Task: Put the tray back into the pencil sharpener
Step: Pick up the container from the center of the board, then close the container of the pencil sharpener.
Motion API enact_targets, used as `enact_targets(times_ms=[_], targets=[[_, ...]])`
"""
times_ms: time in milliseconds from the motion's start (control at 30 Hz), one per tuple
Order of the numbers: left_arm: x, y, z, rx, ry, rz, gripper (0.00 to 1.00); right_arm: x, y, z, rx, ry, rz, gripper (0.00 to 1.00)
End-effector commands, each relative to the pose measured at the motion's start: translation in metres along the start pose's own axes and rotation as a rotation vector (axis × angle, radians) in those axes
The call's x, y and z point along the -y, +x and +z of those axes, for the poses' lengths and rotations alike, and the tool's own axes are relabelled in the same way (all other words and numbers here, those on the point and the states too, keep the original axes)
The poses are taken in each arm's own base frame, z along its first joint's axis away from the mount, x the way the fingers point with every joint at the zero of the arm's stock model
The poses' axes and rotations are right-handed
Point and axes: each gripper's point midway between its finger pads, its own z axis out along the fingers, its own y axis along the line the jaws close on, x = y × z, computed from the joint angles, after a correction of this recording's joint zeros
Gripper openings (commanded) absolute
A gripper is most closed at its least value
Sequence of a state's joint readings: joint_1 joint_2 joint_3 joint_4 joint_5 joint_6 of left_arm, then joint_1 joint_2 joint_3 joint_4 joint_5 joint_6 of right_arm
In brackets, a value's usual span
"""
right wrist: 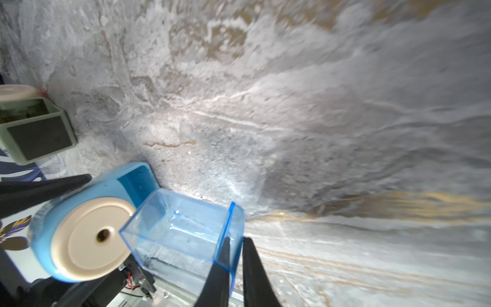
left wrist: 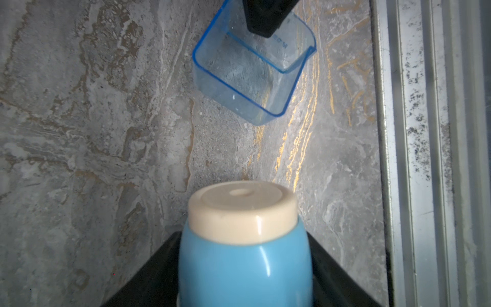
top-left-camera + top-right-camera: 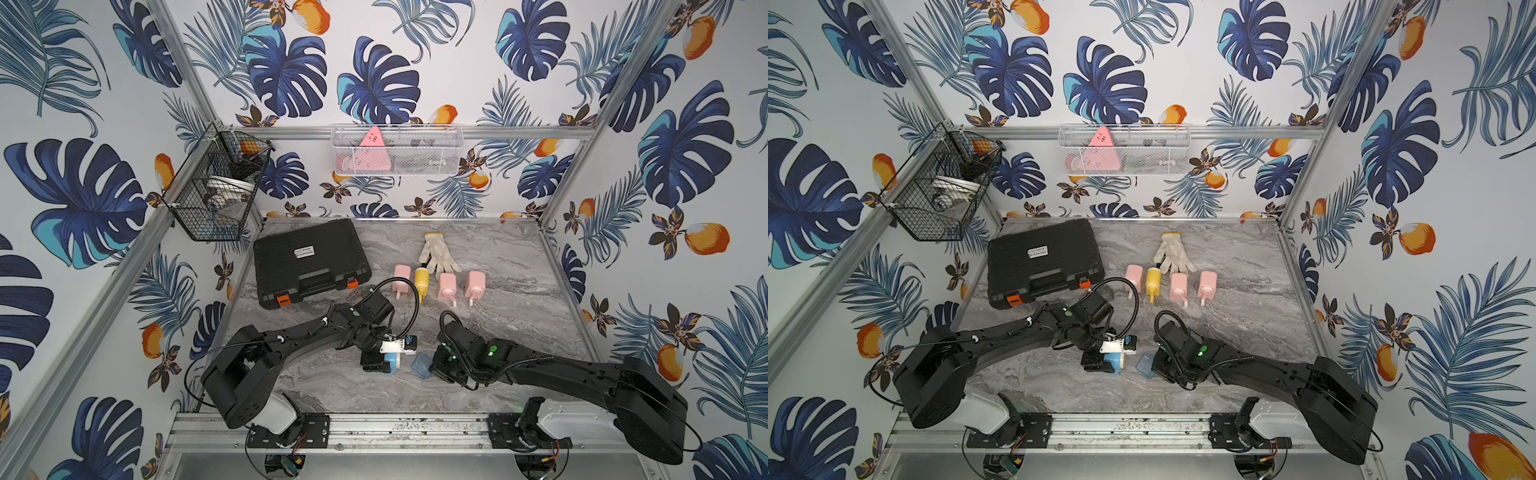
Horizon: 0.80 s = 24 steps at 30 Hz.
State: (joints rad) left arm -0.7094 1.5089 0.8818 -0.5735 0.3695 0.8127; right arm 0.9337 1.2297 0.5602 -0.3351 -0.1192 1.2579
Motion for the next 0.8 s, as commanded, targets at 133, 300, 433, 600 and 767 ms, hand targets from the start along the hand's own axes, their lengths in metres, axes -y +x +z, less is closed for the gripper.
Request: enact_targets(times_ms=[133, 300, 433, 600, 767], targets=[[0.006, -0.018, 0.006, 0.077, 0.023, 0.013, 0.7, 0.02, 0.007, -0.005, -0.055, 0.081, -0.116, 0.13], [0.009, -0.018, 0.014, 0.047, 0.028, 0.025, 0.69, 0.017, 0.006, -0.001, -0.064, 0.083, -0.148, 0.13], [0.01, -0.02, 0.017, 0.044, 0.026, 0.031, 0.69, 0.015, 0.006, 0.002, -0.072, 0.086, -0.159, 0.13], [0.009, -0.018, 0.018, 0.028, 0.023, 0.034, 0.71, 0.013, 0.006, 0.006, -0.076, 0.079, -0.158, 0.16], [0.01, -0.017, 0.011, 0.015, 0.015, 0.039, 0.8, 0.008, 0.007, 0.008, -0.086, 0.05, -0.153, 0.24]])
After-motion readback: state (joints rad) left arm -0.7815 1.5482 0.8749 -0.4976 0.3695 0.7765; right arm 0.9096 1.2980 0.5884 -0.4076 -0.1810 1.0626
